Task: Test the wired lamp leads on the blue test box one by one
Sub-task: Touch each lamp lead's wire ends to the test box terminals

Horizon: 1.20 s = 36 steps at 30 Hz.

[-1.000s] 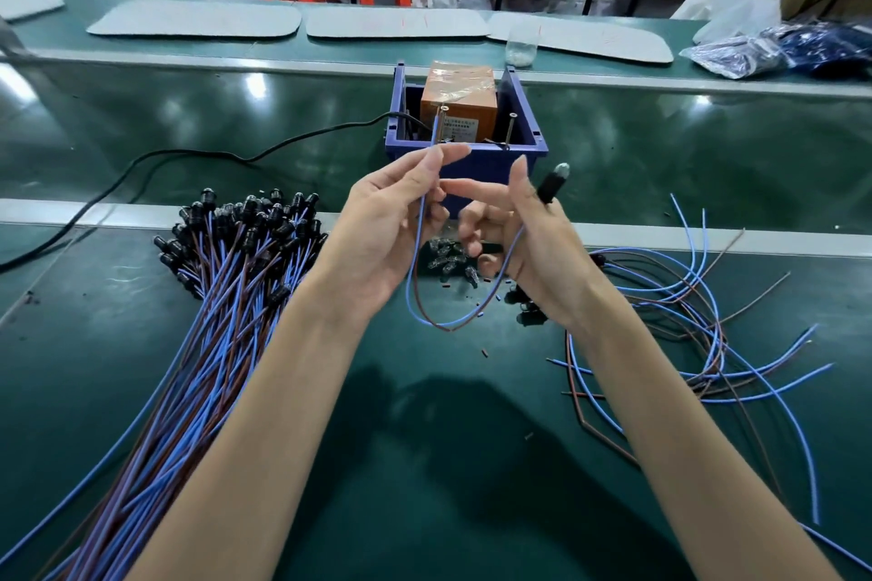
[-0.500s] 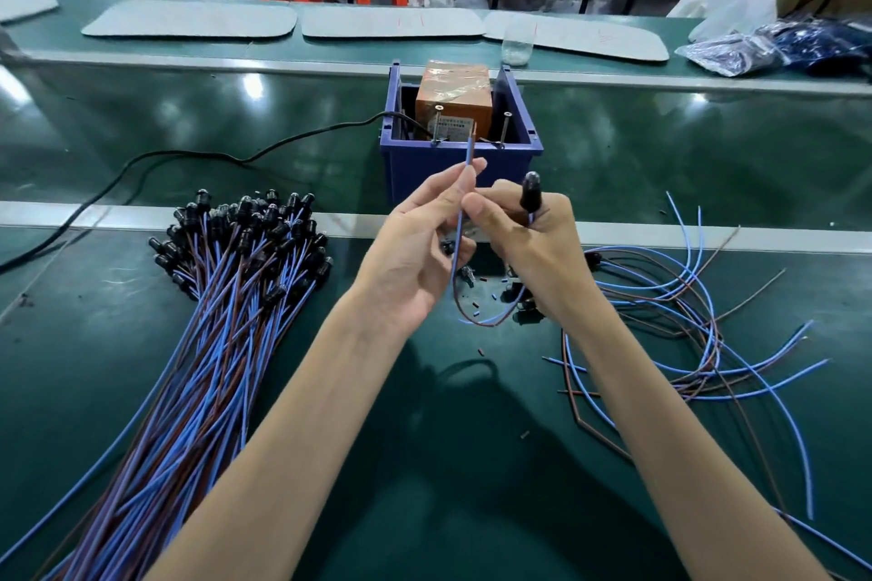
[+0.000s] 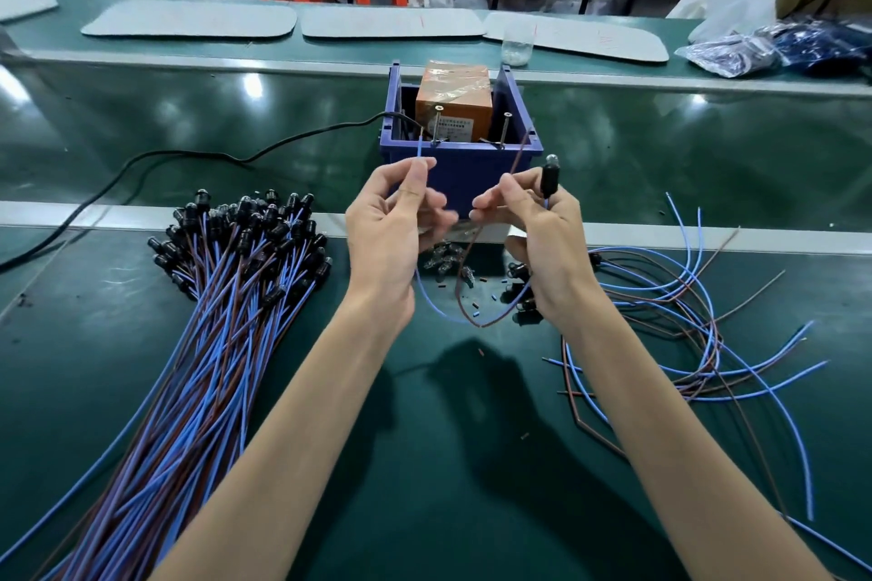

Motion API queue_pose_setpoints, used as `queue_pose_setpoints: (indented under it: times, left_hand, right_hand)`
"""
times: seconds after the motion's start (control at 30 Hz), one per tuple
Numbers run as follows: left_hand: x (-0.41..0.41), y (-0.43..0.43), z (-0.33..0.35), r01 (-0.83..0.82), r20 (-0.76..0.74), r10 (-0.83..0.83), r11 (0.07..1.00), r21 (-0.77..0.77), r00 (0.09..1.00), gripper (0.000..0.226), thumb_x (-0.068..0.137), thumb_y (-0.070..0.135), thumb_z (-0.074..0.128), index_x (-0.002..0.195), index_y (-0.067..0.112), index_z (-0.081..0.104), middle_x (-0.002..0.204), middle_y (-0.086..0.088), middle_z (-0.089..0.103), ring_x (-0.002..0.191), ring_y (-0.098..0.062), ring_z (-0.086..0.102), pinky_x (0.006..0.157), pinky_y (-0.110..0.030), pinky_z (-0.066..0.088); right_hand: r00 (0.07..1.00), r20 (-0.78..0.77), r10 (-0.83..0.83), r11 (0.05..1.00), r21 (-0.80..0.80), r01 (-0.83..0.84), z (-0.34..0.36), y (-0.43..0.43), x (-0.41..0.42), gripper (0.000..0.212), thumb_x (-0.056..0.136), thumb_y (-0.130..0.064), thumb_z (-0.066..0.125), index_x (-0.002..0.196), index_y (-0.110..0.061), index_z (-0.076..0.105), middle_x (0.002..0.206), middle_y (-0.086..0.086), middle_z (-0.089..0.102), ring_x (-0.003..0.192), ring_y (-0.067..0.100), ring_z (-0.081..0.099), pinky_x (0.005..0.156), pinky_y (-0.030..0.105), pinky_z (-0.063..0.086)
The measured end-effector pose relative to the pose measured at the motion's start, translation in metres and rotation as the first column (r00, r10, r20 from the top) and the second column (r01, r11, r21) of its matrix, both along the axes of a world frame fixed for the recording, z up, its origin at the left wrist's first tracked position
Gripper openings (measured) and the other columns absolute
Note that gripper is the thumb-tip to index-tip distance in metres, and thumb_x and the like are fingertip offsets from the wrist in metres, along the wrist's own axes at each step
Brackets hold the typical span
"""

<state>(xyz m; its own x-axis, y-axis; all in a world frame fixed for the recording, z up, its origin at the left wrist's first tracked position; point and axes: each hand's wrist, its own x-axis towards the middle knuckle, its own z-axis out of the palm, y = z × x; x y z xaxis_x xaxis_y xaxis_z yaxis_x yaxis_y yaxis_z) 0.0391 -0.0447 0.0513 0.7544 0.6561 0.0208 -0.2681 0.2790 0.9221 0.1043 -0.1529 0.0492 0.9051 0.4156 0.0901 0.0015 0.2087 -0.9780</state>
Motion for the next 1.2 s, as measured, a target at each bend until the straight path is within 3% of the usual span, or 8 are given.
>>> queue_pose_setpoints:
  times: [0.2, 0.33, 0.47, 0.6, 0.77, 0.93, 1.07, 1.2]
  left_hand:
    - [0.007, 0.002, -0.014, -0.098, -0.102, 0.110, 0.988, 0.120, 0.989, 0.025, 0.102, 0.017, 0.042, 0.096, 0.023, 0.066, 0.057, 0.010, 0.037, 0.045, -0.003, 0.025, 0.046, -0.016, 0.023]
    - [0.010, 0.002, -0.017, -0.090, -0.118, 0.110, 0.982, 0.164, 0.987, 0.025, 0.102, 0.007, 0.037, 0.117, 0.019, 0.052, 0.065, 0.009, 0.058, 0.046, -0.002, 0.036, 0.051, -0.014, 0.032]
    - [0.004, -0.001, -0.017, -0.097, -0.034, 0.112, 0.954, 0.282, 0.993, 0.015, 0.102, 0.014, 0.044, 0.099, 0.028, 0.040, 0.061, 0.006, 0.065, 0.039, -0.011, 0.051, 0.048, -0.016, 0.042]
    - [0.002, -0.001, -0.018, -0.143, -0.028, 0.165, 0.915, 0.376, 0.986, 0.013, 0.099, 0.020, 0.052, 0.088, 0.027, 0.050, 0.054, 0.005, 0.062, 0.038, -0.013, 0.048, 0.045, -0.020, 0.043]
    - [0.005, 0.000, -0.023, -0.140, -0.058, 0.186, 0.878, 0.458, 0.981, 0.014, 0.102, 0.019, 0.046, 0.099, 0.024, 0.058, 0.079, 0.009, 0.072, 0.047, -0.006, 0.054, 0.059, -0.017, 0.044]
    - [0.006, 0.000, -0.025, -0.074, -0.104, 0.209, 0.700, 0.710, 0.972, 0.030, 0.101, 0.010, 0.041, 0.131, 0.010, 0.048, 0.090, 0.015, 0.068, 0.050, -0.004, 0.061, 0.067, -0.017, 0.048]
    - [0.005, 0.004, -0.025, -0.159, -0.043, 0.319, 0.578, 0.800, 0.947, 0.023, 0.101, 0.015, 0.044, 0.119, 0.009, 0.058, 0.081, 0.018, 0.065, 0.047, -0.013, 0.063, 0.067, -0.038, 0.053]
    - [0.005, 0.015, -0.022, -0.245, -0.005, 0.392, 0.585, 0.773, 0.920, 0.020, 0.100, 0.022, 0.046, 0.117, 0.014, 0.052, 0.069, 0.022, 0.065, 0.041, -0.002, 0.060, 0.067, -0.033, 0.052]
  right_hand:
    - [0.995, -0.049, -0.086, 0.996, -0.008, 0.085, -0.008, 0.004, 0.003, 0.026, 0.099, -0.010, 0.047, 0.075, -0.011, 0.054, 0.050, -0.006, 0.055, 0.044, 0.007, 0.050, 0.045, 0.017, 0.041]
    - [0.986, -0.039, -0.159, 0.987, -0.027, 0.158, -0.011, 0.003, 0.007, 0.030, 0.097, -0.008, 0.043, 0.073, -0.010, 0.061, 0.047, -0.008, 0.049, 0.040, 0.006, 0.039, 0.041, 0.017, 0.029]
    - [0.980, -0.027, -0.199, 0.979, 0.036, 0.200, -0.009, 0.002, 0.011, 0.028, 0.098, -0.005, 0.043, 0.082, -0.009, 0.065, 0.046, -0.007, 0.044, 0.040, 0.006, 0.033, 0.039, 0.015, 0.026]
    - [0.965, -0.029, -0.259, 0.963, 0.074, 0.261, -0.006, 0.002, 0.011, 0.019, 0.095, -0.001, 0.049, 0.088, -0.014, 0.061, 0.046, -0.006, 0.044, 0.040, 0.005, 0.036, 0.039, 0.015, 0.029]
    - [0.936, -0.021, -0.352, 0.933, 0.071, 0.353, -0.005, 0.001, 0.012, 0.023, 0.094, 0.000, 0.049, 0.083, -0.015, 0.064, 0.047, -0.005, 0.057, 0.036, 0.002, 0.038, 0.039, 0.015, 0.029]
    - [0.917, -0.054, -0.395, 0.916, 0.059, 0.397, -0.006, -0.001, 0.017, 0.022, 0.092, -0.001, 0.052, 0.082, -0.014, 0.067, 0.053, -0.005, 0.063, 0.036, 0.005, 0.034, 0.040, 0.016, 0.030]
    - [0.912, -0.036, -0.408, 0.911, 0.049, 0.410, -0.008, -0.003, 0.019, 0.022, 0.092, -0.002, 0.052, 0.082, -0.015, 0.067, 0.058, -0.004, 0.066, 0.036, 0.007, 0.036, 0.041, 0.016, 0.032]
    - [0.900, -0.031, -0.436, 0.897, 0.072, 0.437, -0.009, -0.003, 0.022, 0.023, 0.092, -0.002, 0.051, 0.082, -0.015, 0.066, 0.056, -0.005, 0.064, 0.034, 0.009, 0.039, 0.041, 0.018, 0.034]
